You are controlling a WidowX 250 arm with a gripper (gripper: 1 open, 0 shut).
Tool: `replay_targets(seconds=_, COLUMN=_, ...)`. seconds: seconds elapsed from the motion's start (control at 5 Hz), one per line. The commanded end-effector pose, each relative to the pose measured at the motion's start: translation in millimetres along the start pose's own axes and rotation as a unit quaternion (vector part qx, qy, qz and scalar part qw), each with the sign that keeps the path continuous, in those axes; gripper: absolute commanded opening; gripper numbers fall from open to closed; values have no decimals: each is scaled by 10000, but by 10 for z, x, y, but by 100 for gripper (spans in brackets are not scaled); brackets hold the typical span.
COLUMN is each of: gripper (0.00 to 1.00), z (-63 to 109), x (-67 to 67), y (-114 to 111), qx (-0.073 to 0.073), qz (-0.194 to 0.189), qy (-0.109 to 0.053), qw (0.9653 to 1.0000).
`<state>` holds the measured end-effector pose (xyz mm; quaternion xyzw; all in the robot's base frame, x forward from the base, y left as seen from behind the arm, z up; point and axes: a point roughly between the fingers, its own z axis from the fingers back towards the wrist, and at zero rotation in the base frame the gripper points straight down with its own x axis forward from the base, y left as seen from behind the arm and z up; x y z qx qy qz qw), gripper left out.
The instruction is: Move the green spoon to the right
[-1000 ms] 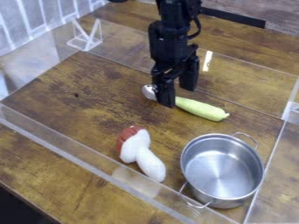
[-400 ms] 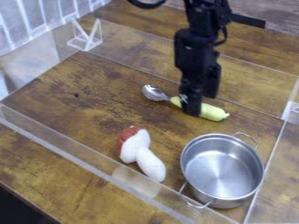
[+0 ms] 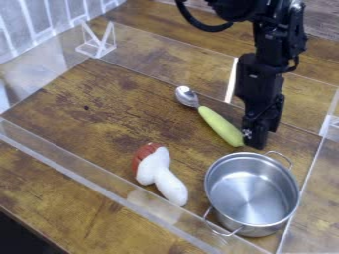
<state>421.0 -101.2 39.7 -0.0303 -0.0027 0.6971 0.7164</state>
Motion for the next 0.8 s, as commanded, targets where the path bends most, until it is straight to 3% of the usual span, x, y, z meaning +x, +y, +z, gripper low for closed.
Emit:
replay_targets(seconds=0.0, gripper=0, z=305, x=154, y=-284, qx=-436, qz=-146, qy=-2, qw=9989)
replay_targets(seconds=0.2, gripper=0, z=297, x=207, y=-384, qx=-458, qz=-354, qy=-19, qw=9983)
replay_targets(seconds=0.6, gripper=0, z=258, x=264, y=-485, qx=-275, qz=-553, qy=82, qw=9981)
